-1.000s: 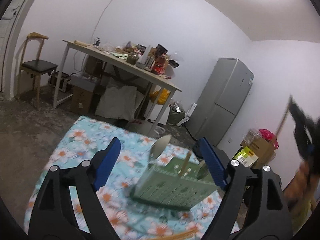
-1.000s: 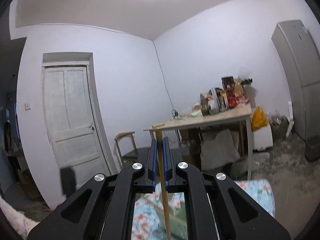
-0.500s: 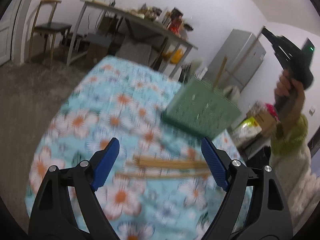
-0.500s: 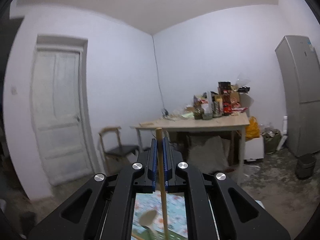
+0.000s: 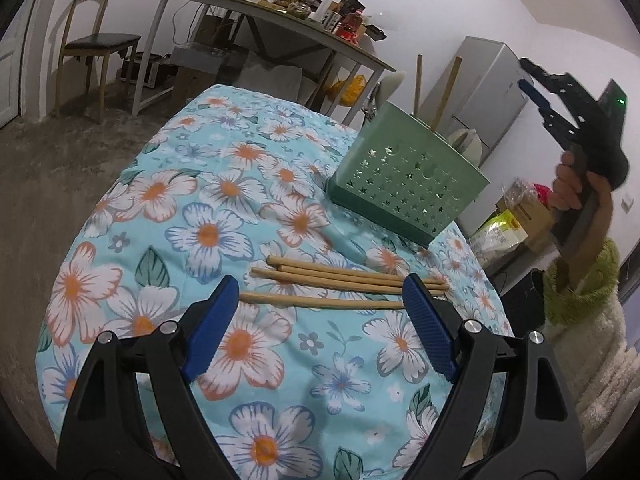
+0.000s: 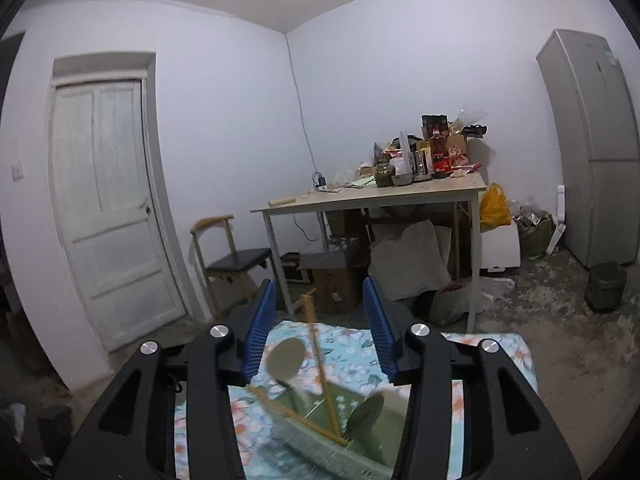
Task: Organize utensils
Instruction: 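Close the left tool on another bamboo chopstick on the bedspread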
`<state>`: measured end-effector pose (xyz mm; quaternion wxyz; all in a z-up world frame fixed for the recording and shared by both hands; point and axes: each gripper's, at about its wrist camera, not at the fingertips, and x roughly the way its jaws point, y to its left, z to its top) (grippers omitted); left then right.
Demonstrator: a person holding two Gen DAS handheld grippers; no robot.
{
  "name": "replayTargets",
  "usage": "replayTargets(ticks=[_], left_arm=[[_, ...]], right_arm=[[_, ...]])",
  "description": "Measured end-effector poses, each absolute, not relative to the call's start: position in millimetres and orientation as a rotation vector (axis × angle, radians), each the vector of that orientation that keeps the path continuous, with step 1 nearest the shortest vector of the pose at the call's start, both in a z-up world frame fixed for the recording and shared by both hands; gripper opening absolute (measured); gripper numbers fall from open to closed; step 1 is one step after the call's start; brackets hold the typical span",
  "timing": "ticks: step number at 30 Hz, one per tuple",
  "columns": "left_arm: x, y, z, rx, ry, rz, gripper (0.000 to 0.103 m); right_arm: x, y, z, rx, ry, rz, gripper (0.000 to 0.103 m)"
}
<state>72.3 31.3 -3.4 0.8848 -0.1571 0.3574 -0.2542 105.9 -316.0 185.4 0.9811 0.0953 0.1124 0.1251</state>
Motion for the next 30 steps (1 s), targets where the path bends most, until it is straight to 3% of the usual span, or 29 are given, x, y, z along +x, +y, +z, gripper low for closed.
replayTargets(ticks=[8, 17, 22, 24, 30], left_arm=[[75.4, 24.0, -5.0, -0.306, 0.752, -0.525, 0.08], [76.1, 10.7, -22.0, -0.454, 0.864, -0.622, 0.069], [84.3, 17.4, -50.1, -0.605, 0.96, -0.522, 0.067], [88.5, 29.8, -59.7, -0.735, 0.954, -0.489, 0.063], [102.6, 42.2, -67.7, -0.941, 0.953, -0.39, 0.062]], right_arm=[[41.4, -314.2, 128.2, 0.334, 0.329, 0.3, 0.046], [16.6, -320.0, 38.0, 0.563, 0.53, 0.239, 0.046], [14.3, -314.0, 27.3, 0.572, 0.547, 0.237, 0.046], [15.0, -310.6, 25.3, 0.579, 0.55, 0.258, 0.046], [12.2, -291.2, 15.0, 0.564, 0.595, 0.309, 0.046]])
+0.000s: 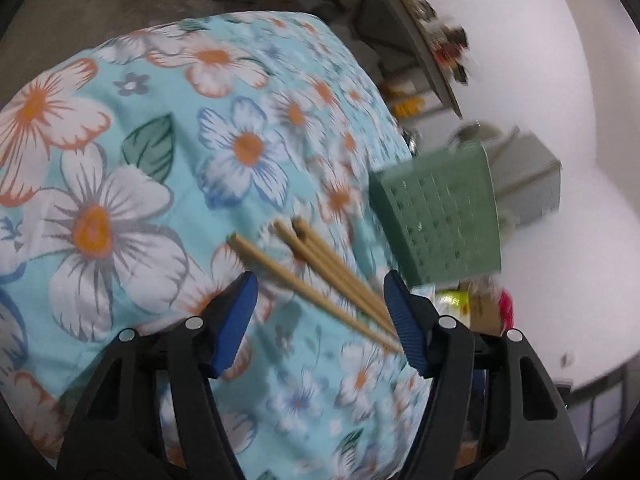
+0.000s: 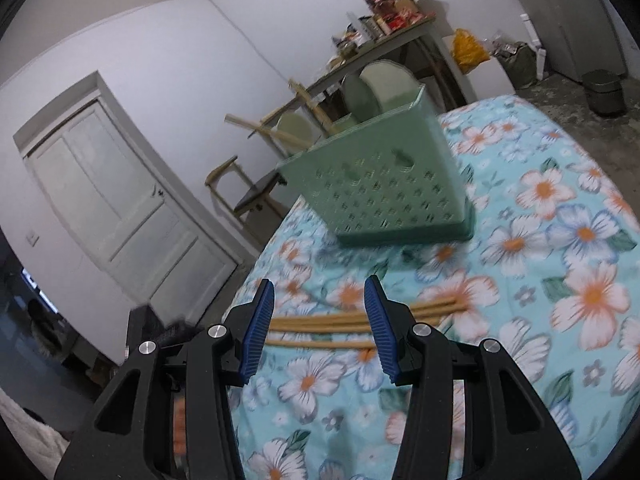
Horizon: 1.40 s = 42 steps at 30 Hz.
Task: Organize utensils
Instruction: 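Close the left tool on another bamboo chopstick on the bedspread, then lift the bamboo chopstick upright with the left tool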
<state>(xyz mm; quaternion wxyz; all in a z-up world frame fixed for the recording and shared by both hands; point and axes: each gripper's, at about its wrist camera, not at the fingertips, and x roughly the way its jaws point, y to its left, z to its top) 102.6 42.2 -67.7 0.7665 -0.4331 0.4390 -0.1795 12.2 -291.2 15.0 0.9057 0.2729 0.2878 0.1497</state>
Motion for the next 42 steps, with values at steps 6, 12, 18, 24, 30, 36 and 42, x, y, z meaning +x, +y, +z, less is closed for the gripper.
replayTargets(ticks=[6, 12, 18, 24, 30, 36, 42], left_arm=[[109.0, 37.1, -66.5, -0.968, 0.945, -0.323, 0.06], [107.8, 40.7, -67.8, -0.932, 0.93, -0.295, 0.042], [105.7, 47.2, -74.8, -0.927, 0.925, -0.27, 0.018], [101.7, 58.6, -81.7, -0.952, 0.911, -0.32, 0.013], [96.2, 66.3, -75.0, -0.927, 0.855, -0.384, 0.012], [89.8, 74.7, -56.1, -0.864, 0.776, -0.451, 0.011], [79.8, 80.7, -25.5, -0.788, 0.669, -0.514, 0.009]], right_arm=[[6.1, -286.1, 4.2, 0.572, 0.625, 0.312, 0.046], [0.6, -296.6, 0.9, 0.587, 0.64, 0.287, 0.046], [-2.0, -299.9, -0.4, 0.605, 0.643, 0.271, 0.046], [-1.8, -295.5, 2.1, 0.589, 0.649, 0.266, 0.046], [-0.5, -293.1, 6.2, 0.572, 0.65, 0.258, 0.046], [1.8, -289.0, 7.0, 0.564, 0.656, 0.26, 0.046], [6.0, -280.2, 9.1, 0.547, 0.664, 0.269, 0.046]])
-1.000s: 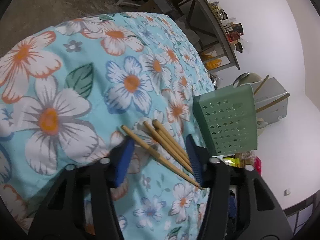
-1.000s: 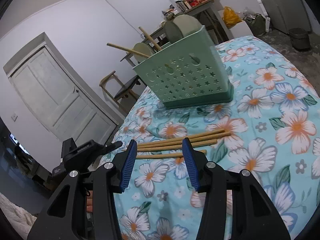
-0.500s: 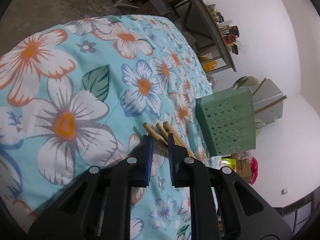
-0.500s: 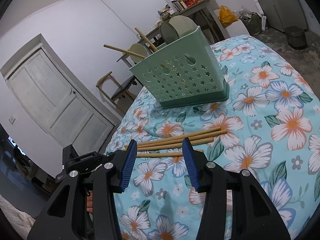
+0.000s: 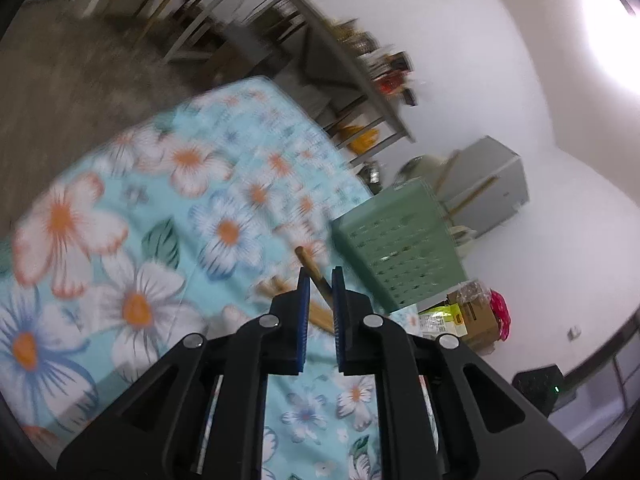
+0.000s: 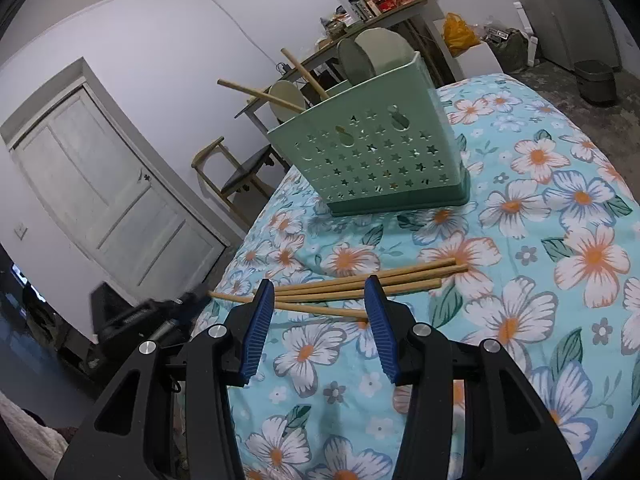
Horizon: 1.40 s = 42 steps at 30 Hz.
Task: Organize utensils
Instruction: 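Lift the bamboo chopstick upright with the left tool, then carry the chopstick in the left tool toward the green holder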
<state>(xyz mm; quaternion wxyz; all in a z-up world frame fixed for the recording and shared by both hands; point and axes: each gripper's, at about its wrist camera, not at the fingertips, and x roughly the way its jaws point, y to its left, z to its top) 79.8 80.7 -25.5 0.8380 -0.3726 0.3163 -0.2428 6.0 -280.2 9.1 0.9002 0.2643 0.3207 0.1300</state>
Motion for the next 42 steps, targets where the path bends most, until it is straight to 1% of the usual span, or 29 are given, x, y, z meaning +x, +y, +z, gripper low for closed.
replayTargets(ticks=[4, 7, 17, 25, 28, 30, 32, 38, 42], left_arm=[[62.1, 80.2, 15.0, -0.649, 0.523, -0.559, 0.007], [53.8, 76.4, 35.7, -0.57, 0.458, -0.586, 0.006], [60.8, 67.0, 24.1, -0.612, 0.543, -0.639, 0.005], [68.6, 55.2, 21.2, -0.618, 0.563, -0.642, 0.006], [72.6, 50.8, 18.4, -0.618, 0.572, -0.641, 0.009], [75.8, 46.1, 16.0, -0.612, 0.58, -0.642, 0.016], [80.2, 42.6, 12.4, -0.613, 0.588, -0.645, 0.017], [88.3, 37.6, 5.3, -0.608, 0.592, -0.636, 0.015], [90.0, 39.1, 2.8, -0.611, 0.59, -0.632, 0.007]], right_arm=[[7.6, -276.5, 8.9, 0.54, 0.668, 0.273, 0.046], [8.0, -276.1, 8.2, 0.545, 0.668, 0.276, 0.046], [3.3, -280.4, 8.2, 0.551, 0.665, 0.269, 0.046], [-0.3, -286.5, 4.5, 0.582, 0.662, 0.268, 0.046], [-1.4, -287.5, 4.5, 0.579, 0.664, 0.265, 0.046], [-1.8, -289.1, 3.5, 0.584, 0.666, 0.263, 0.046], [-1.7, -289.9, 3.2, 0.587, 0.667, 0.262, 0.046], [-1.5, -289.8, 3.0, 0.584, 0.67, 0.261, 0.046], [0.4, -288.0, 2.6, 0.581, 0.676, 0.262, 0.046]])
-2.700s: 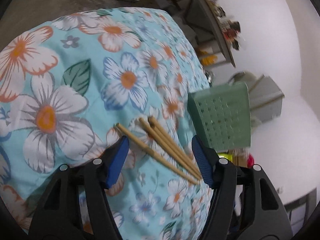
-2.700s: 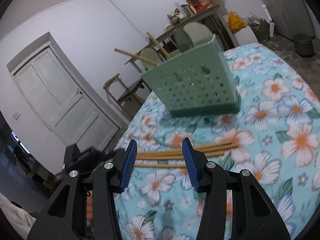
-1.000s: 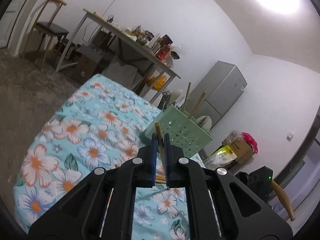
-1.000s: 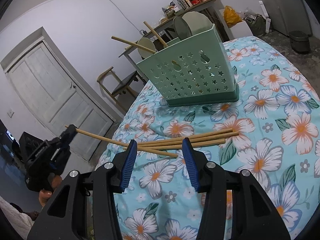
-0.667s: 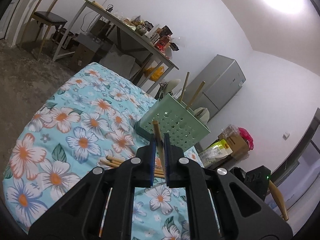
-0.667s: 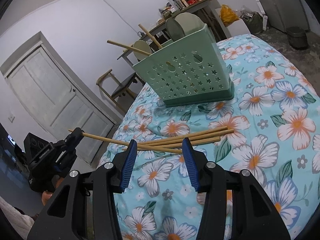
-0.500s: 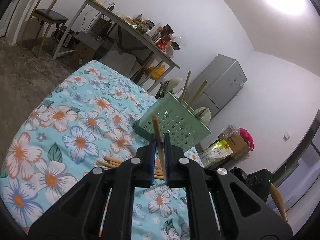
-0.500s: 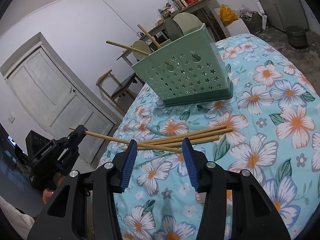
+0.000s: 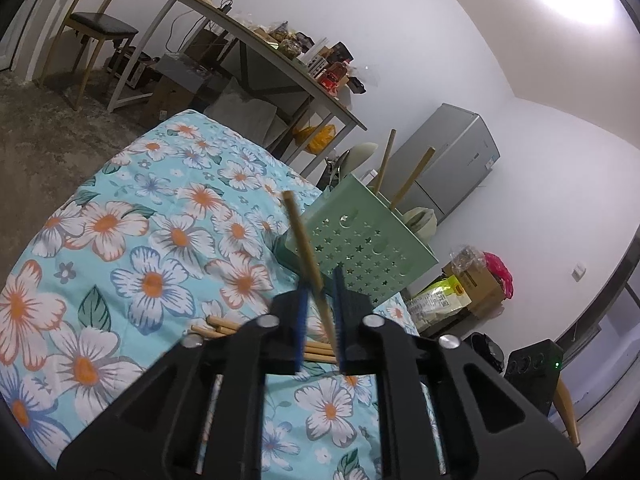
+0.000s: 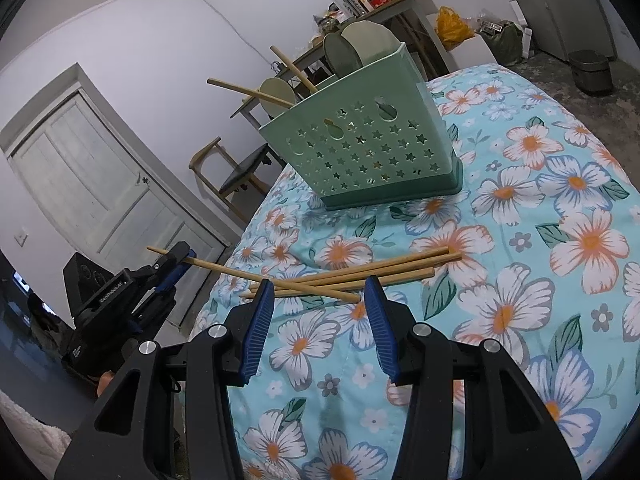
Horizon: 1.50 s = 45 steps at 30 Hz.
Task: Organize utensils
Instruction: 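Carry the chopstick in the left tool toward the green holder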
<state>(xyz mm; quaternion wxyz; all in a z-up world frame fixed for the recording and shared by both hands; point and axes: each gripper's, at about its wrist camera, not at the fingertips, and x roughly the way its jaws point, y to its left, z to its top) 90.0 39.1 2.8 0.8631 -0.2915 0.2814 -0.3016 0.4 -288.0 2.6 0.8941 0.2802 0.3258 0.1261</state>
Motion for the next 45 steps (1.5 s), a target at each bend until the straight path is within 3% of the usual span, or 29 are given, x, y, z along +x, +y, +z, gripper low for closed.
replayTargets(ticks=[17, 22, 26, 34, 45], left_arm=[[89.2, 86.1, -26.6, -0.9, 0.721, -0.819, 0.004], [84.3, 99.9, -45.0, -0.901, 0.78, -0.788, 0.005], [76.4, 112.4, -58.4, -0.923, 0.802, -0.748, 0.006], [61.4, 126.9, -69.5, -0.913, 0.803, -0.723, 0.008], [64.1, 129.1, -75.3, -0.883, 0.789, -0.746, 0.009]], right_arm=[[11.6, -298.4, 37.1, 0.549, 0.604, 0.31, 0.046], [50.1, -260.1, 42.9, 0.348, 0.678, 0.468, 0.046], [87.7, -220.1, 34.3, 0.194, 0.776, 0.64, 0.038], [128.6, -111.7, 8.7, -0.22, 0.913, 0.865, 0.031], [144.5, -85.0, -21.4, -0.404, 0.965, 0.841, 0.02]])
